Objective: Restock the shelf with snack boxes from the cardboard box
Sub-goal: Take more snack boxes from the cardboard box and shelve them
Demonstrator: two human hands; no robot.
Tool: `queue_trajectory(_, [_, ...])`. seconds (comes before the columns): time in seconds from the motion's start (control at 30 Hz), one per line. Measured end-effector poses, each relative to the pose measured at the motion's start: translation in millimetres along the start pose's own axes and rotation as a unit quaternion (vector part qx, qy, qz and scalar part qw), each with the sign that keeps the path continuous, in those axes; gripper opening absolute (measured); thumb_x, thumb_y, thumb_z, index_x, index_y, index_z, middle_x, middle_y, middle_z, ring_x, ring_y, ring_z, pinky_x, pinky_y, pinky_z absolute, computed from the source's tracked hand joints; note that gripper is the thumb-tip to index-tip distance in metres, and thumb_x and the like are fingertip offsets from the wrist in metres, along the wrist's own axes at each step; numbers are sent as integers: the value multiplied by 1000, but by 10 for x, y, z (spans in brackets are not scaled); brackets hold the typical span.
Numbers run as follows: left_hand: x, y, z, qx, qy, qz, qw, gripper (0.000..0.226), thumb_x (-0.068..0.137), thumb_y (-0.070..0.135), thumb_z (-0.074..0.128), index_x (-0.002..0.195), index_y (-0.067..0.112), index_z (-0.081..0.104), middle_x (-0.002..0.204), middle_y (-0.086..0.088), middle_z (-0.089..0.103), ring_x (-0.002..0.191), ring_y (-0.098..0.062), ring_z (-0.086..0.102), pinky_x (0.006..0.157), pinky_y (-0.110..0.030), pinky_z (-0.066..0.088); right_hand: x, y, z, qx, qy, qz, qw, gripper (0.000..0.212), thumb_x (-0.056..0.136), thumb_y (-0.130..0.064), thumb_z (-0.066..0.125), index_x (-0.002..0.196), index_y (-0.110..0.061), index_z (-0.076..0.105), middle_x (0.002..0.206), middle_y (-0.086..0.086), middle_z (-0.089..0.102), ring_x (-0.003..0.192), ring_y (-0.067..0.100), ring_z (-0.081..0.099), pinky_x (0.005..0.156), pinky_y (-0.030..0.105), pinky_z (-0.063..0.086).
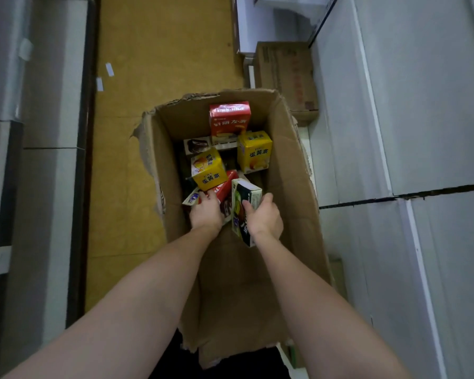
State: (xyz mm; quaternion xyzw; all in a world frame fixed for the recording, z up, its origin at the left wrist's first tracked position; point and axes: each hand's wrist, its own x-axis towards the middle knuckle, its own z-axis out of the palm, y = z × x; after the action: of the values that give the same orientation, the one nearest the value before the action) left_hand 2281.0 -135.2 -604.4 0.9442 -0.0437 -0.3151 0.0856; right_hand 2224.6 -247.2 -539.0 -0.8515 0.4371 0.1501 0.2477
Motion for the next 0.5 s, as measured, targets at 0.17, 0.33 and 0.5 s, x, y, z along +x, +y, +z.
queue_trajectory(0.17, [-325, 52, -279, 14, 55, 5, 998, 34, 92, 20, 59, 125, 18, 51, 113, -9, 66, 101, -31, 65, 77, -38, 52, -171, -38, -240, -10, 3, -42, 999, 42, 94, -53, 56, 113, -16, 48, 103, 6, 65, 95, 28, 65, 82, 46, 54])
queue_trajectory(0.33, [-748, 91, -581, -16, 82, -6, 996, 38, 91, 27, 60, 128, 21, 51, 111, -6, 66, 102, -28, 65, 77, -36, 49, -400, -72, -569, -5, 26, -105, 994, 44, 94, -53, 54, 118, -17, 49, 102, 6, 64, 94, 28, 65, 82, 45, 54])
queue_trajectory(0.5, [-1169, 64, -1004, -51, 135, -21, 989, 27, 92, 36, 57, 111, 18, 52, 103, -7, 67, 96, -31, 66, 73, -36, 47, -664, -259, -990, 9, 51, -165, 985, 42, 95, -54, 53, 115, -18, 51, 104, 5, 64, 96, 28, 65, 83, 44, 53])
